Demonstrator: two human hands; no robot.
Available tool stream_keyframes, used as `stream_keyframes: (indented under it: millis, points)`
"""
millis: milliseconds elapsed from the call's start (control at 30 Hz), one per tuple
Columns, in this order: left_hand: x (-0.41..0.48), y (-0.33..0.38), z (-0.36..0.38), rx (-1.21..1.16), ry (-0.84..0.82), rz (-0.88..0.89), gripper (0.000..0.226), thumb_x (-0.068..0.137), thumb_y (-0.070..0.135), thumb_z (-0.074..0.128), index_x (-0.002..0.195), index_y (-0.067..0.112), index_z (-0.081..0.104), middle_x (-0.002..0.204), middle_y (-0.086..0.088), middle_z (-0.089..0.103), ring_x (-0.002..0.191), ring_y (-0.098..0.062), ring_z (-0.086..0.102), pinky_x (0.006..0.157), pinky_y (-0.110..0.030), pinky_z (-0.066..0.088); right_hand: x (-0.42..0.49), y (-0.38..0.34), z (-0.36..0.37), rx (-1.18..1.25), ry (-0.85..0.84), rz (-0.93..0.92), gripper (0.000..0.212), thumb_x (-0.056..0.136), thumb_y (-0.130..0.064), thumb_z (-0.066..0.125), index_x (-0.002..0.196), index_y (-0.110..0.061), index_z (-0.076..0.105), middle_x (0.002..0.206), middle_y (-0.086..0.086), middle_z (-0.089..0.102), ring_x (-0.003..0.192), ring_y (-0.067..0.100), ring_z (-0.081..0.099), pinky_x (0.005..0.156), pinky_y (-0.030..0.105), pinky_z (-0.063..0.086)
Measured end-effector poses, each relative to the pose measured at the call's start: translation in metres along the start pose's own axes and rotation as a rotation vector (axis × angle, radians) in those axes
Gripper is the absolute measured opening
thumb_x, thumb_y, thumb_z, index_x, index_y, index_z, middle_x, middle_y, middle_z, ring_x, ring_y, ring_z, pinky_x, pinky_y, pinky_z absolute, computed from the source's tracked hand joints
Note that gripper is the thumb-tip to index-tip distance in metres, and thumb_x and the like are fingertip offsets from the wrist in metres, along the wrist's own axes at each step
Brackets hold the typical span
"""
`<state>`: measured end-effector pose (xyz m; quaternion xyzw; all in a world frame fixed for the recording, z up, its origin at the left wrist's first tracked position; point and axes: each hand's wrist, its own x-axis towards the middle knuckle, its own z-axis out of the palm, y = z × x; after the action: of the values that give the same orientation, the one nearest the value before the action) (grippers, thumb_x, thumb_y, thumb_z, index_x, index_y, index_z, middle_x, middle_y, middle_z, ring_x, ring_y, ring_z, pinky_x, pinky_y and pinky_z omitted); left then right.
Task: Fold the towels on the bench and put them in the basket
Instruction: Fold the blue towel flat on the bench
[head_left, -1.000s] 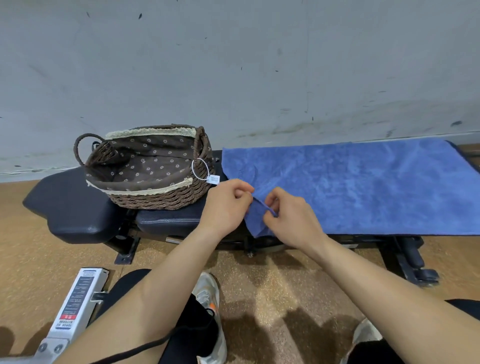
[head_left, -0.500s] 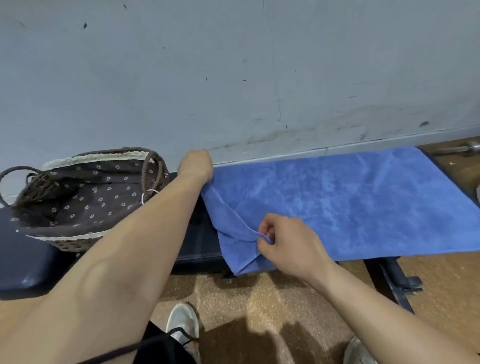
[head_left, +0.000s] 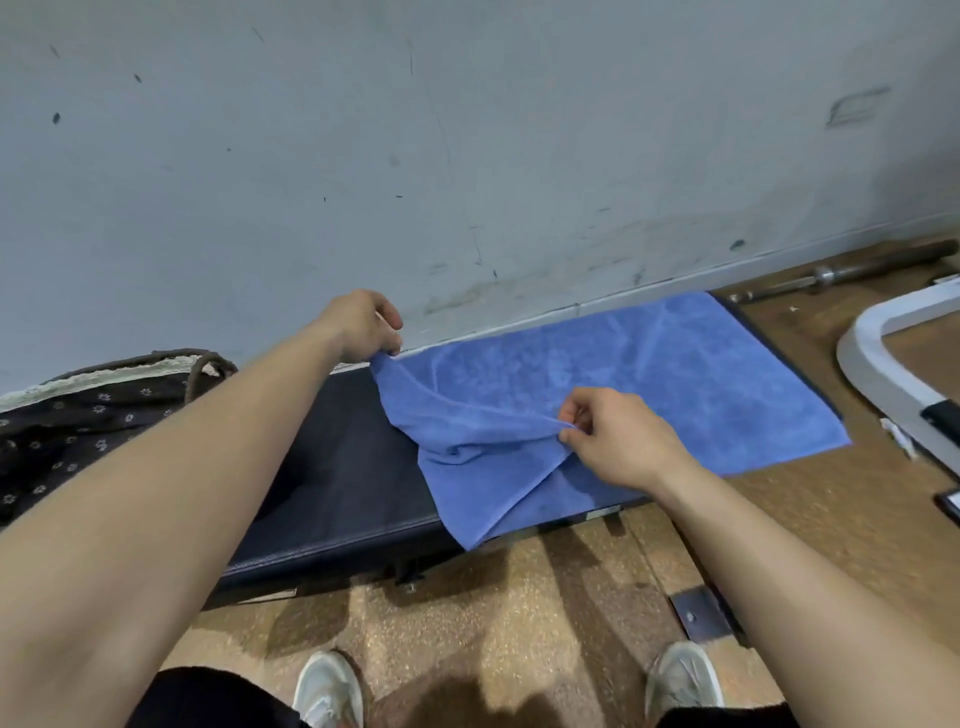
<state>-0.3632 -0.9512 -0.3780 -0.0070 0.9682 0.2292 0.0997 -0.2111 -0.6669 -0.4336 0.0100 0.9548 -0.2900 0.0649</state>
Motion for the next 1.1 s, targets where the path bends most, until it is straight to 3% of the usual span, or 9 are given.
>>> stream_keyframes:
  millis: [100, 200, 267, 367, 533, 667, 800, 1000, 1100]
  points:
    - [-0.006, 0.023, 0.004, -0.14, -0.076, 0.057, 0.009, 0.089, 0.015, 0.071, 0.094, 0.009, 0.068, 0.081, -0.006, 0.074, 0.073, -0.02, 0.064, 0.083, -0.038, 0.059, -0.009, 0.03, -0.025, 0.018, 0.067, 0.075, 0.014, 0.09, -0.03, 0.065, 0.079, -0.03, 0.055, 0.081, -0.015, 0.06, 0.092, 0.018, 0.06, 0.073, 0.035, 0.048]
    - [-0.01, 0.047, 0.007, -0.226, -0.144, 0.106, 0.029, 0.085, 0.029, 0.078, 0.097, 0.004, 0.072, 0.094, -0.01, 0.073, 0.083, -0.02, 0.07, 0.083, -0.032, 0.059, -0.019, 0.063, -0.045, 0.026, 0.141, 0.16, 0.016, 0.09, -0.029, 0.065, 0.077, -0.03, 0.055, 0.08, -0.015, 0.059, 0.091, 0.019, 0.06, 0.072, 0.036, 0.048]
    - [-0.011, 0.063, 0.008, -0.156, -0.196, 0.166, 0.033, 0.079, 0.035, 0.082, 0.097, 0.009, 0.074, 0.093, -0.007, 0.073, 0.086, -0.019, 0.07, 0.086, -0.031, 0.056, -0.027, 0.084, -0.057, 0.023, 0.185, 0.223, 0.015, 0.092, -0.028, 0.063, 0.079, -0.03, 0.056, 0.081, -0.015, 0.059, 0.091, 0.019, 0.059, 0.07, 0.036, 0.045]
    - [-0.008, 0.089, 0.016, -0.008, -0.111, 0.261, 0.024, 0.081, 0.027, 0.08, 0.096, 0.01, 0.074, 0.088, -0.014, 0.071, 0.083, -0.029, 0.067, 0.085, -0.036, 0.055, -0.037, 0.11, -0.068, 0.031, 0.229, 0.288, 0.013, 0.093, -0.029, 0.062, 0.082, -0.03, 0.057, 0.081, -0.012, 0.061, 0.088, 0.02, 0.062, 0.07, 0.037, 0.048]
    - [0.009, 0.145, 0.042, -0.169, 0.046, 0.343, 0.007, 0.095, 0.013, 0.061, 0.092, 0.01, 0.066, 0.084, -0.013, 0.065, 0.074, -0.023, 0.061, 0.062, -0.029, 0.053, -0.045, 0.133, -0.085, 0.059, 0.258, 0.338, 0.009, 0.096, -0.032, 0.061, 0.087, -0.031, 0.059, 0.081, -0.011, 0.063, 0.08, 0.014, 0.06, 0.069, 0.037, 0.05]
    - [0.045, 0.194, 0.069, -0.185, 0.155, 0.393, 0.019, 0.098, 0.01, 0.048, 0.093, 0.017, 0.065, 0.086, -0.007, 0.067, 0.081, -0.025, 0.062, 0.073, -0.033, 0.052, -0.045, 0.15, -0.103, 0.101, 0.3, 0.377, 0.007, 0.094, -0.03, 0.063, 0.088, -0.031, 0.061, 0.082, -0.009, 0.063, 0.079, 0.012, 0.059, 0.067, 0.035, 0.048]
    - [0.071, 0.249, 0.107, -0.203, 0.242, 0.448, 0.016, 0.096, 0.016, 0.053, 0.099, 0.019, 0.068, 0.092, 0.002, 0.067, 0.088, -0.017, 0.061, 0.079, -0.026, 0.046, -0.046, 0.174, -0.124, 0.078, 0.265, 0.505, 0.007, 0.093, -0.03, 0.065, 0.088, -0.031, 0.061, 0.084, -0.008, 0.063, 0.082, 0.015, 0.06, 0.074, 0.041, 0.054]
    - [0.107, 0.296, 0.181, -0.089, 0.145, 0.494, 0.013, 0.094, 0.026, 0.059, 0.102, 0.023, 0.068, 0.098, 0.0, 0.07, 0.096, -0.024, 0.063, 0.087, -0.036, 0.051, -0.041, 0.191, -0.122, -0.082, 0.114, 0.694, 0.017, 0.085, -0.009, 0.056, 0.087, -0.025, 0.06, 0.084, -0.002, 0.064, 0.078, 0.02, 0.06, 0.061, 0.033, 0.049]
    - [0.121, 0.302, 0.217, -0.018, 0.057, 0.462, 0.01, 0.093, 0.026, 0.06, 0.1, 0.021, 0.066, 0.104, -0.005, 0.07, 0.101, -0.028, 0.062, 0.086, -0.034, 0.049, -0.033, 0.186, -0.118, -0.142, 0.117, 0.711, 0.018, 0.081, -0.01, 0.057, 0.092, -0.024, 0.056, 0.087, -0.002, 0.058, 0.077, 0.02, 0.056, 0.055, 0.03, 0.038]
